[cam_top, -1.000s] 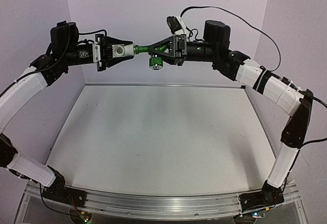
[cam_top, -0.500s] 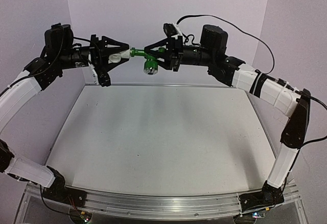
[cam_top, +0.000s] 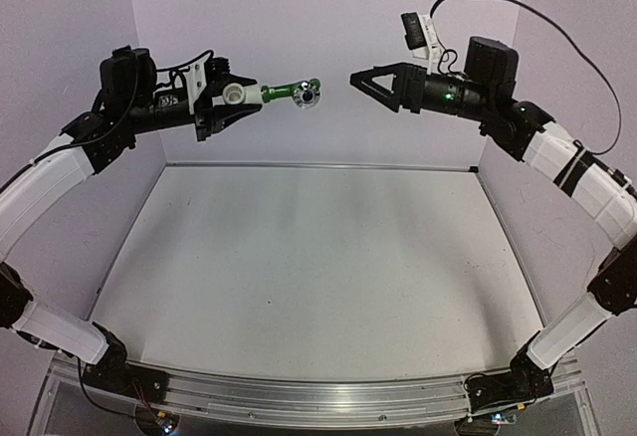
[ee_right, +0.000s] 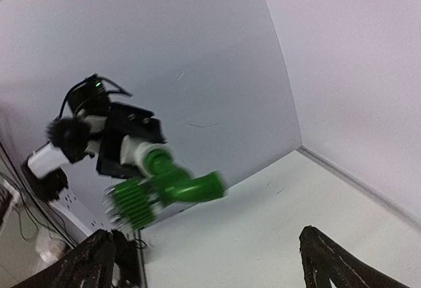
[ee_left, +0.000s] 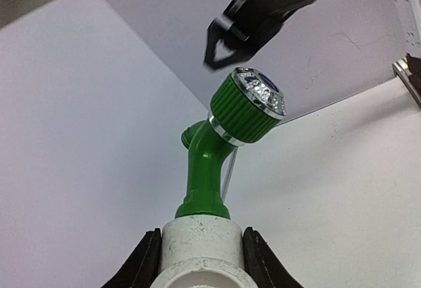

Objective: Install the water faucets

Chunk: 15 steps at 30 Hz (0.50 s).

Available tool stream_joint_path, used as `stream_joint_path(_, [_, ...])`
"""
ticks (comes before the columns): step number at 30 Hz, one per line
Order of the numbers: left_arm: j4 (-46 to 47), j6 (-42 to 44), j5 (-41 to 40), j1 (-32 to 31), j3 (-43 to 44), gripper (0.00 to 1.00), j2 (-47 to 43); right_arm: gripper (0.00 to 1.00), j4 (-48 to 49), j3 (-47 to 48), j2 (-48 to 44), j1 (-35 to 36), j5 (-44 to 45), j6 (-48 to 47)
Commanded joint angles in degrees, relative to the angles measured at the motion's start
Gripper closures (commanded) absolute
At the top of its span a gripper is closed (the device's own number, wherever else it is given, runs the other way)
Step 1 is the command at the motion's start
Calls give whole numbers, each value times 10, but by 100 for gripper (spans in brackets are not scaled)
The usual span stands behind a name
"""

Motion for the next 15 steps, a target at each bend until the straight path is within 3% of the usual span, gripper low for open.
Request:
stream_joint_path(1, [15, -288, -34, 27, 39, 100, -8, 2, -46, -4, -31, 9, -28, -220])
stream_joint_path(6, [-1, -440, 83, 28, 84, 100, 28, 2, -62, -21, -33, 19, -11, -283])
stream_joint_path(15, [-5, -496, 133, 28, 92, 100, 41, 2, -107, -18, -26, 52, -9, -392])
